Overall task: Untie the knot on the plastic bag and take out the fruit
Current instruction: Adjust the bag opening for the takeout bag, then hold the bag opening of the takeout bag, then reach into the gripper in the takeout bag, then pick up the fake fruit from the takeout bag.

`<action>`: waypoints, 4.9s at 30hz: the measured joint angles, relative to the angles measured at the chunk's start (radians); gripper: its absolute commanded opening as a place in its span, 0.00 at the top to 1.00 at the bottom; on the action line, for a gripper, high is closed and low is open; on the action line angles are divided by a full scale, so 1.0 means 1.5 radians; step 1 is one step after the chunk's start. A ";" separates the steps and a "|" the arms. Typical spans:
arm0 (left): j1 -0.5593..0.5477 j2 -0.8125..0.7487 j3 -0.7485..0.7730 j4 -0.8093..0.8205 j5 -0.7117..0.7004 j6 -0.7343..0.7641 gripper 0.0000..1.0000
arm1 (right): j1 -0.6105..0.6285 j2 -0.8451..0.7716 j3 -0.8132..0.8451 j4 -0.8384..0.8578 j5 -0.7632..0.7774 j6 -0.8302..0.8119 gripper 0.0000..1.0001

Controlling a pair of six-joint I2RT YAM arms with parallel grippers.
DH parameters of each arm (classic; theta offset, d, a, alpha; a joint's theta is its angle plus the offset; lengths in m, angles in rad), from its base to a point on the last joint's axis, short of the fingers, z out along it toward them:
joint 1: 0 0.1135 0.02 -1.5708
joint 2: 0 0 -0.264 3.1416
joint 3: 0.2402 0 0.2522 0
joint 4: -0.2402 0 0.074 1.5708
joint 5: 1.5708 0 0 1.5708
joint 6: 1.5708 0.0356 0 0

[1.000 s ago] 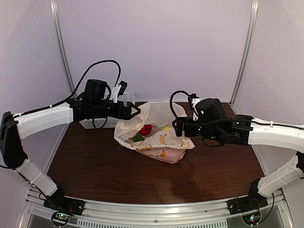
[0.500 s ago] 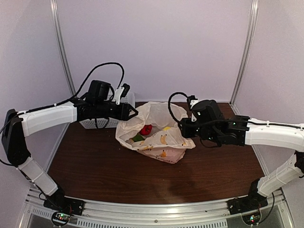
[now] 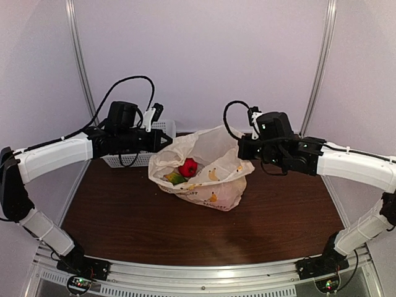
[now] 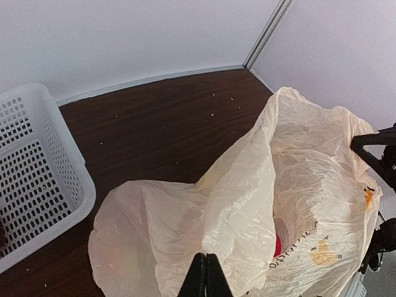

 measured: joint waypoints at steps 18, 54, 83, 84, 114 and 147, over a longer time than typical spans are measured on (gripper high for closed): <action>0.001 -0.229 -0.150 0.108 -0.113 -0.019 1.00 | -0.056 0.009 0.199 0.015 -0.058 -0.137 1.00; -0.010 -0.350 -0.444 0.271 -0.017 -0.145 1.00 | 0.130 -0.154 0.033 -0.138 -0.043 -0.037 0.37; -0.010 -0.332 -0.437 0.269 -0.038 -0.161 1.00 | 0.185 0.245 -0.028 -0.034 -0.062 0.056 0.21; -0.010 -0.332 -0.437 0.268 -0.040 -0.161 1.00 | 0.187 0.238 -0.049 -0.035 -0.073 0.065 0.21; -0.010 -0.342 -0.437 0.265 -0.047 -0.159 1.00 | 0.151 0.309 0.130 -0.047 0.008 -0.013 0.12; -0.010 -0.334 -0.437 0.266 -0.044 -0.159 1.00 | 0.118 0.421 0.152 0.001 0.003 -0.049 0.44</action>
